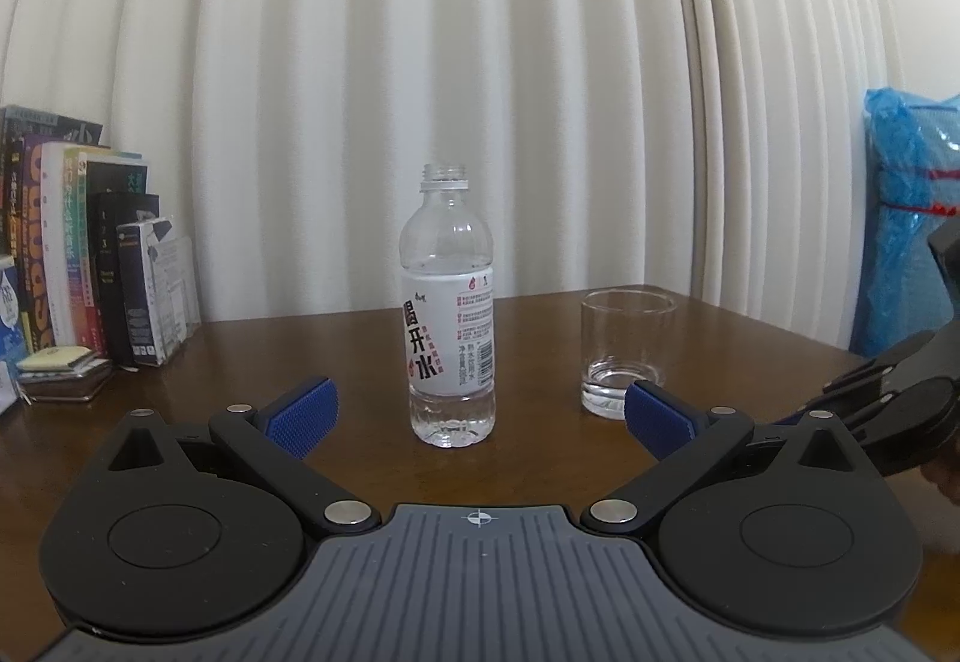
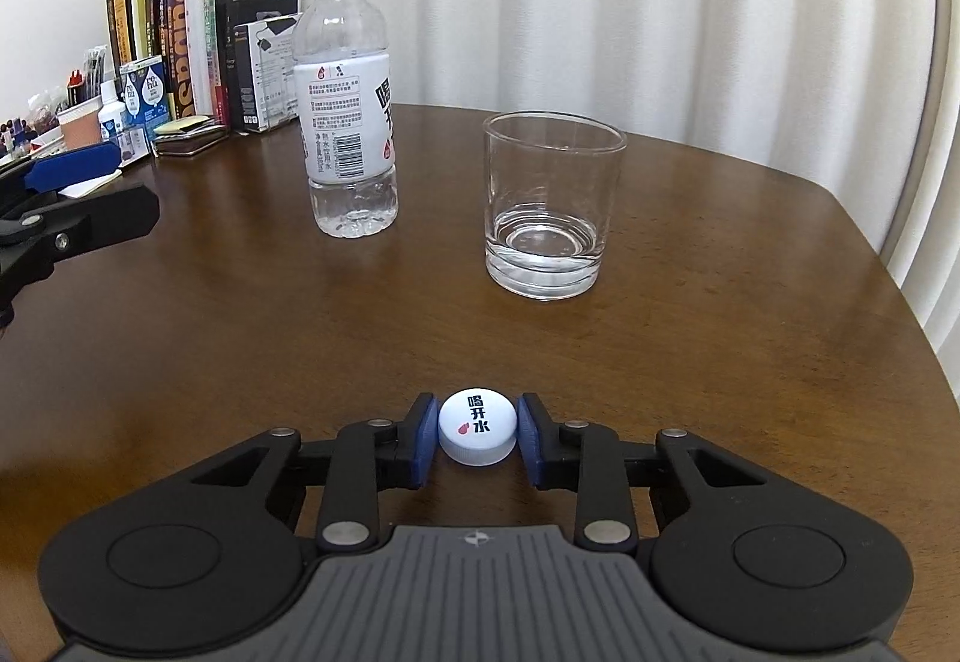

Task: Unscrew bottle cap and pour
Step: 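Move the right gripper to the white bottle cap and close on it, then lift the cap with the right gripper while the left gripper grasps the water bottle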

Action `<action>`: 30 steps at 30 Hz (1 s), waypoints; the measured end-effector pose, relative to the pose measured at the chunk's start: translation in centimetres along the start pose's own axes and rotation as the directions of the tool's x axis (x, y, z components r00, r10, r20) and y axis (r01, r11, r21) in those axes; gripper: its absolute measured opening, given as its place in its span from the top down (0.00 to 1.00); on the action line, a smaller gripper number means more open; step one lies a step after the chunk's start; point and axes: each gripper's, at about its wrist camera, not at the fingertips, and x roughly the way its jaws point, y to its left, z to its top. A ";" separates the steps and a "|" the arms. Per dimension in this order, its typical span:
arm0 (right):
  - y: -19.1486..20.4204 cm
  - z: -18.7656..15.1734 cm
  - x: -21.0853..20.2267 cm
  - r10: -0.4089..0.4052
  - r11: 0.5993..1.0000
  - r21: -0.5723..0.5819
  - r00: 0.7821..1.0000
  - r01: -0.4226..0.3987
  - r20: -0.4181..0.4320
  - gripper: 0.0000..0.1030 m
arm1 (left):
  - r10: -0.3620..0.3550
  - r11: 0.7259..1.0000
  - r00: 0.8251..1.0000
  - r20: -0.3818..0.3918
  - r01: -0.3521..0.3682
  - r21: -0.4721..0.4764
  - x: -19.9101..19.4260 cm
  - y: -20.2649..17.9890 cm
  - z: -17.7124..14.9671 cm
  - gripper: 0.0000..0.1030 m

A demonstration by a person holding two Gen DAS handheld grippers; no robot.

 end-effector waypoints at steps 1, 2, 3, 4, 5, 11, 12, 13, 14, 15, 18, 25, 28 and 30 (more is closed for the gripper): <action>0.0 0.1 -0.1 0.007 1.000 0.000 1.000 -0.007 0.002 0.69 | -0.004 1.000 1.000 -0.003 0.004 -0.007 0.1 0.1 0.1 0.00; 0.1 0.2 -0.2 0.013 1.000 -0.001 1.000 -0.013 0.003 0.69 | -0.004 1.000 1.000 -0.005 0.004 -0.009 0.1 0.2 0.1 0.00; 0.1 0.3 -0.4 0.015 1.000 -0.008 1.000 -0.015 0.008 0.69 | -0.002 1.000 1.000 -0.009 0.002 -0.012 0.3 0.4 0.3 0.00; 0.2 0.6 -0.6 0.018 1.000 -0.016 1.000 -0.018 0.015 0.69 | -0.003 1.000 1.000 -0.013 0.003 -0.011 0.5 0.6 0.6 0.00; 0.3 0.8 -0.9 0.021 1.000 -0.024 1.000 -0.020 0.021 0.69 | -0.010 1.000 1.000 -0.011 0.010 -0.008 0.7 0.8 0.8 0.00; 0.7 2.9 -2.3 0.054 0.996 -0.073 0.996 -0.049 0.064 0.69 | -0.048 0.999 0.999 0.017 0.047 0.010 1.8 1.5 2.1 0.00; 0.8 3.4 -2.5 0.058 0.995 -0.088 0.996 -0.051 0.073 0.69 | -0.062 0.998 0.998 0.023 0.062 0.019 2.2 1.7 2.3 0.00; 0.9 3.8 -2.6 0.061 0.994 -0.099 0.995 -0.053 0.079 0.69 | -0.077 0.997 0.997 0.028 0.076 0.028 2.4 1.8 2.4 0.00; 1.0 4.2 -2.7 0.064 0.992 -0.111 0.994 -0.055 0.084 0.69 | -0.092 0.995 0.995 0.034 0.091 0.037 2.7 1.9 2.5 0.00; 1.2 4.8 -2.9 0.070 0.990 -0.126 0.993 -0.058 0.092 0.69 | -0.113 0.993 0.993 0.046 0.111 0.047 3.1 2.1 2.7 0.00; 1.4 6.3 -3.3 0.091 0.986 -0.148 0.990 -0.074 0.111 0.69 | -0.151 0.988 0.985 0.088 0.146 0.057 4.1 2.8 3.0 0.00; 1.4 9.6 -3.5 0.118 0.978 -0.186 0.983 -0.091 0.143 0.69 | -0.188 0.982 0.972 0.140 0.187 0.019 6.9 4.5 3.0 0.00; 1.6 11.1 -3.2 0.134 0.973 -0.207 0.980 -0.102 0.149 0.69 | -0.184 0.983 0.974 0.130 0.184 0.007 8.4 5.0 2.7 0.00; 1.7 11.9 -3.0 0.145 0.970 -0.218 0.978 -0.111 0.150 0.69 | -0.191 0.981 0.973 0.131 0.192 0.002 9.3 5.3 2.7 0.00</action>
